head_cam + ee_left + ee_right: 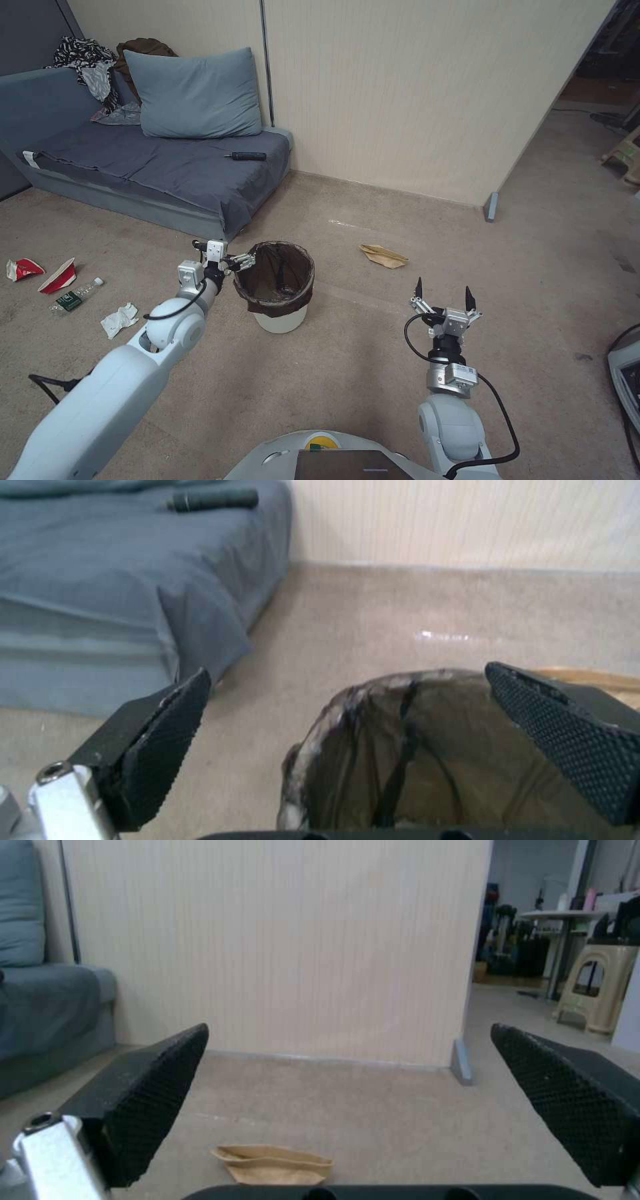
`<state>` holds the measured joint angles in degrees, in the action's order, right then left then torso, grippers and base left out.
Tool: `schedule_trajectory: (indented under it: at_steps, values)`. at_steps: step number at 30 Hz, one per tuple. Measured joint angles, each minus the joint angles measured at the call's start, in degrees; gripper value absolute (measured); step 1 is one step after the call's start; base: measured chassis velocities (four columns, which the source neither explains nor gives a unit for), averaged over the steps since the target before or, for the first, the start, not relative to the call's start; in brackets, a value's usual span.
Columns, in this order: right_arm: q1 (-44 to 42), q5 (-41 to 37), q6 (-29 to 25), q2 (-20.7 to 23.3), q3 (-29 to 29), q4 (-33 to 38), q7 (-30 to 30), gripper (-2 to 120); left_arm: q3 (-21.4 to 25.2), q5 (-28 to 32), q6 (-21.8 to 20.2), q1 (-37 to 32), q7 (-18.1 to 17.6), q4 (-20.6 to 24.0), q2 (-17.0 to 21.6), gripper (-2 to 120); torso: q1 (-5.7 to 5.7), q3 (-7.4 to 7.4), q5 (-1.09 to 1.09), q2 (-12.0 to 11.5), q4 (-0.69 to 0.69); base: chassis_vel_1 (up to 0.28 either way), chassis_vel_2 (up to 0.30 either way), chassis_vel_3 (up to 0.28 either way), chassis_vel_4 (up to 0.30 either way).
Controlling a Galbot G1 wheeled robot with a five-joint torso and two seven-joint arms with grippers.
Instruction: Pick up the trash bin, then pick up the garbage from the floor and place it into the trash bin.
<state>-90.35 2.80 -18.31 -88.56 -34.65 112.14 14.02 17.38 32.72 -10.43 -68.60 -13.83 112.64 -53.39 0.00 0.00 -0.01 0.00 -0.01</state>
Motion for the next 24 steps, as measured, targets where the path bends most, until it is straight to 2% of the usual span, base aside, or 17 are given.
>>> schedule_trajectory:
  at_steps: [2, 3, 6, 10, 11, 17, 24]
  values:
    - [-0.16, 0.03, -0.11, -0.48, 0.16, -0.02, 0.01, 100, -2.92, 3.38, -1.32, 3.21, -0.5, -1.68, 2.29, 100, 0.0, 0.0, 0.0, 0.0, 0.0, 0.0, 0.0, 0.0, 0.0]
    - [-0.16, 0.03, -0.11, -0.48, 0.16, -0.02, 0.01, 100, -2.92, 3.38, -1.32, 3.21, -0.5, -1.68, 2.29, 100, 0.0, 0.0, 0.0, 0.0, 0.0, 0.0, 0.0, 0.0, 0.0]
    - [-0.34, 0.86, -0.38, -1.55, 0.47, -0.02, 0.01, 100, -5.56, 11.03, -5.7, 7.53, -2.05, -2.62, 5.69, 100, 0.0, 0.0, 0.01, 0.0, 0.01, 0.0, 0.0, 0.0, 0.0]
    - [-0.34, 1.15, -0.44, -1.99, 0.65, -0.02, 0.01, 100, -6.1, 13.01, -7.46, 8.69, -2.51, -3.05, 6.67, 100, 0.0, 0.0, 0.01, 0.0, 0.01, 0.0, 0.0, 0.0, 0.0]
    - [-0.34, 1.49, -0.51, -2.43, 0.73, -0.01, 0.0, 100, -6.75, 14.98, -9.35, 9.85, -3.18, -3.87, 7.49, 100, 0.0, 0.0, 0.01, 0.0, 0.01, 0.0, 0.0, 0.0, 0.0]
    - [-0.34, 2.31, -0.8, -3.53, 0.94, -0.13, -0.01, 100, -9.32, 18.82, -13.8, 13.12, -5.0, -7.88, 8.04, 100, 0.0, 0.0, 0.0, 0.0, 0.01, 0.0, 0.0, 0.0, 0.0]
    - [-0.33, 2.68, -0.89, -3.57, 1.1, -0.29, -0.01, 100, -10.22, 22.17, -17.66, 14.93, -6.73, -9.22, 7.55, 100, 0.0, 0.0, 0.0, 0.0, 0.01, 0.0, 0.0, 0.0, 0.0]
